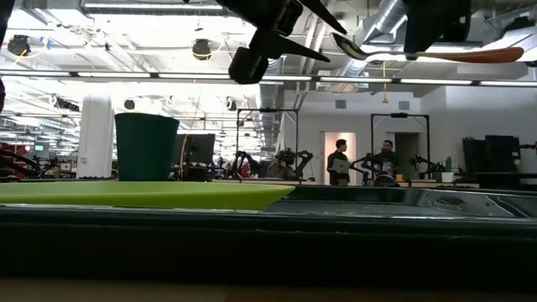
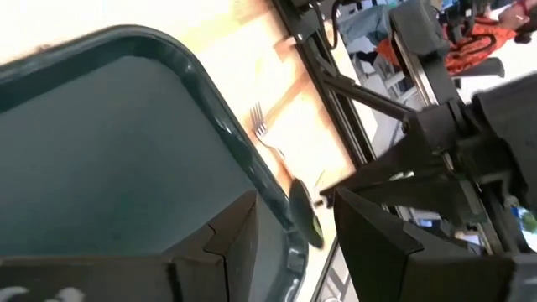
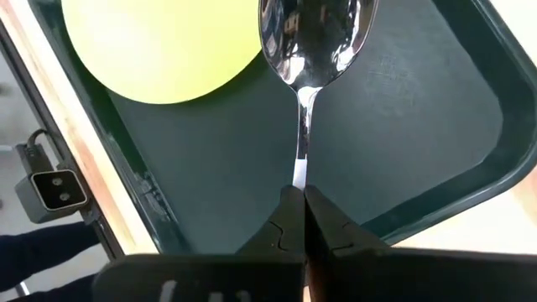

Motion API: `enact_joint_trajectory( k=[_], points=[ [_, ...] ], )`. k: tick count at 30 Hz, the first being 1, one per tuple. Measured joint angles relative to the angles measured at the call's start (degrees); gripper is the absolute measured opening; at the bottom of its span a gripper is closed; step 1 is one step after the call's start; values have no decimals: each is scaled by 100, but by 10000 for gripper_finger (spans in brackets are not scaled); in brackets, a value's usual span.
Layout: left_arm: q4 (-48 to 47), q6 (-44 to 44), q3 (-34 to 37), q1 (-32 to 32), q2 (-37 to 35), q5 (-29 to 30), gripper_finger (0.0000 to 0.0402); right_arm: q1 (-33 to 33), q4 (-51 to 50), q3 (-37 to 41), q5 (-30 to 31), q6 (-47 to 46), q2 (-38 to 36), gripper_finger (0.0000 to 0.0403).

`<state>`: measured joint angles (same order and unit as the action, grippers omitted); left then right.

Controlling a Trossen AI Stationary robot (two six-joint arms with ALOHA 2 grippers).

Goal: Pick and place plate/cup/fork/spoon on tray
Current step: Put the orange spoon on the black serving tray

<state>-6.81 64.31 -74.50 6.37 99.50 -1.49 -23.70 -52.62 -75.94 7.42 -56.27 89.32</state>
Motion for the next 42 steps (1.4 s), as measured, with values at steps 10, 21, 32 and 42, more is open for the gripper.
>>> enact_joint_trajectory(
  k=[10, 21, 32, 42],
  points=[
    [13, -22, 0, -11, 0, -193, 111, 63, 63, 2, 2, 85, 0, 8],
    [-36, -59, 0, -11, 12, -8, 7, 61, 109, 2, 11, 83, 0, 8],
    [-13, -577, 2, -11, 22, 61, 2, -37, 99, 2, 17, -46, -10, 42],
    [24, -1478, 2, -13, 13, -659, 0, -602, -338, 2, -128, -741, -48, 178]
  ],
)
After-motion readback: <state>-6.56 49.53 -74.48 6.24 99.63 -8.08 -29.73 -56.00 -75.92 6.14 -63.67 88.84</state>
